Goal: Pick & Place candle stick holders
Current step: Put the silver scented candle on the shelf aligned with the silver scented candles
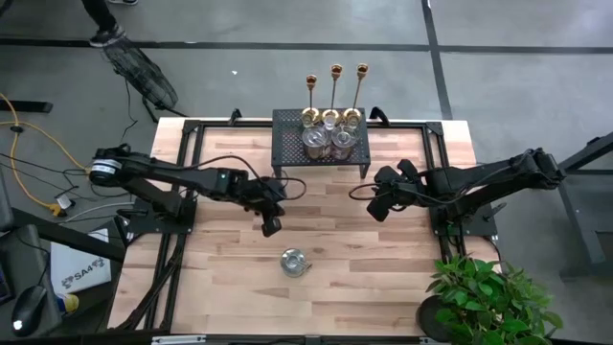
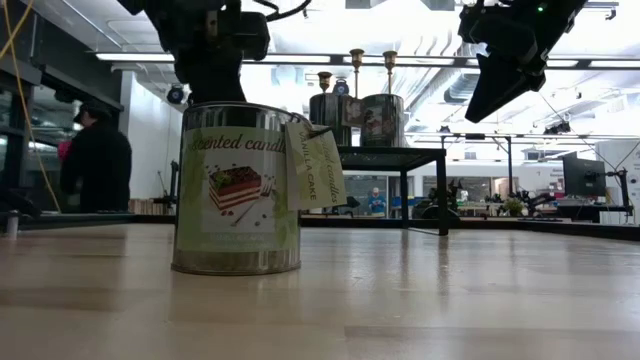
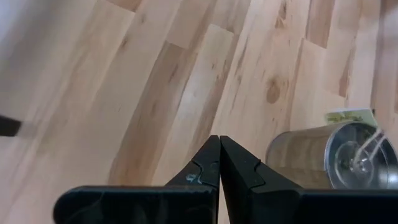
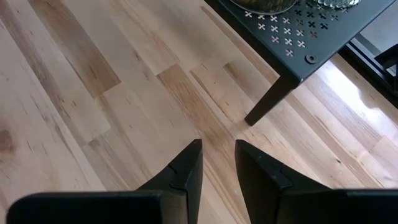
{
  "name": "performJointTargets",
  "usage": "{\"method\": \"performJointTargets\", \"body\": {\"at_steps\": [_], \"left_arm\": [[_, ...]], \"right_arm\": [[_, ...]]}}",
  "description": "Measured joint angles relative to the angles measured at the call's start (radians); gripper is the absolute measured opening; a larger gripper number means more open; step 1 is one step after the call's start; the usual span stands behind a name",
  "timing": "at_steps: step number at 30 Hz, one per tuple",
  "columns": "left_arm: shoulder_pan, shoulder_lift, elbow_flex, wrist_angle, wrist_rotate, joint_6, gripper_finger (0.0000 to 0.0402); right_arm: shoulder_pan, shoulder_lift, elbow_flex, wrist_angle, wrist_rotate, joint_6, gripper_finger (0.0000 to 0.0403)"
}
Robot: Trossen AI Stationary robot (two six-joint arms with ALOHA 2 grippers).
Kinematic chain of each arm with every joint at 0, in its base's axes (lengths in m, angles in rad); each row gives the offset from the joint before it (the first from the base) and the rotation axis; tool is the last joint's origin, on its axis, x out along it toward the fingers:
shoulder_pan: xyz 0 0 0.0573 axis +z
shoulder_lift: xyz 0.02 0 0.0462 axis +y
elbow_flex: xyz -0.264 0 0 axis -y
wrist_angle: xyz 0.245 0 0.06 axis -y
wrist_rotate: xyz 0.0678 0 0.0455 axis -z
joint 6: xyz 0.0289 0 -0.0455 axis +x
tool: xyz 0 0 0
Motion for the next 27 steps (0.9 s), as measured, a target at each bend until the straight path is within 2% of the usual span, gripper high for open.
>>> {"method": "performJointTargets", "body": {"at_steps": [7,27], "left_arm": [[-0.053,0.013,0.0,0.0,-0.004,-0.03,0.0],[-0.197,0.04,0.011,0.03,-0.111,-0.331,0.0]], "right_arm": [[0.0,0.0,0.0,0.002,0.0,-0.008,0.0087],[0.0,0.0,0.0,0.02,-0.042,-0.056,0.0087]]}}
